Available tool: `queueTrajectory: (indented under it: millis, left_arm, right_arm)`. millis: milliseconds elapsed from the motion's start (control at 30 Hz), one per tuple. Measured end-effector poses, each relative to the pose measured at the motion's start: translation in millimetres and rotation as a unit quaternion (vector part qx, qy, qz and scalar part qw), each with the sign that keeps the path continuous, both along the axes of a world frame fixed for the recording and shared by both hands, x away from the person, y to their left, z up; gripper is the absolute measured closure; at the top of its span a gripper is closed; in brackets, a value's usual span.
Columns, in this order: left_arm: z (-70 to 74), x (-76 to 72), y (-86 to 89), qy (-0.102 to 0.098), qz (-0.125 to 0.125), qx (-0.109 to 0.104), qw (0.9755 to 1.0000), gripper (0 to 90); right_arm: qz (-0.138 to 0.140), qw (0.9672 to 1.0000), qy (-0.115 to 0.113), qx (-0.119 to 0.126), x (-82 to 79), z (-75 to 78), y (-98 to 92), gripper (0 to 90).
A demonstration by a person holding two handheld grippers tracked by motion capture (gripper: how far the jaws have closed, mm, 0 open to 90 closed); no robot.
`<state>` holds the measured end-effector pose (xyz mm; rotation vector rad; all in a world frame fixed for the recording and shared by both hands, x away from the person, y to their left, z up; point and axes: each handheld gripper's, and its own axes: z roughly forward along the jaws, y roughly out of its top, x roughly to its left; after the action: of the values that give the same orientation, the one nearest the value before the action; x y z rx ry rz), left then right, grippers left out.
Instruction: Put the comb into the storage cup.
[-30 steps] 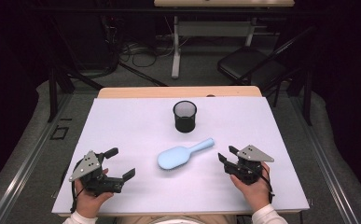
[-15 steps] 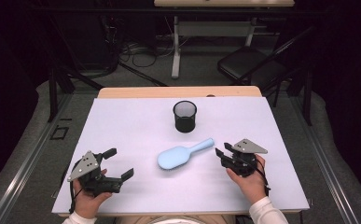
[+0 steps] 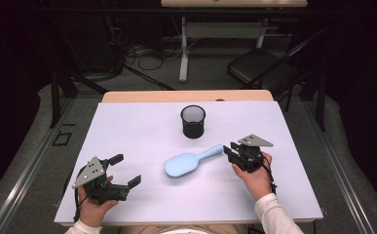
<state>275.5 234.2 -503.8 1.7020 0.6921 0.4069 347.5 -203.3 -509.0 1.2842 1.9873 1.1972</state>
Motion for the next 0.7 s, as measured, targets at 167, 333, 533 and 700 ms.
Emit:
queueTrajectory:
  millis: [167,333,533,700]
  left_arm:
    - [-0.4,1.0,-0.5,-0.001,-0.001,0.001,1.0000,0.9]
    - [-0.6,1.3,-1.0,0.000,0.000,-0.001,1.0000,1.5]
    - [-1.1,2.5,-0.5,0.001,-0.004,-0.001,1.0000,1.6]
    - [-1.3,2.6,-0.3,0.001,-0.003,-0.001,1.0000,1.9]
  right_arm:
    - [-0.004,0.9999,0.011,-0.005,7.5,2.7,1.7,74.2]
    - [-0.003,0.9996,0.027,-0.013,18.4,6.6,6.4,78.8]
    - [-0.002,0.9982,0.054,-0.024,33.9,5.2,12.4,82.3]
    - [-0.006,0.9970,0.067,-0.038,44.0,4.4,16.8,87.3]
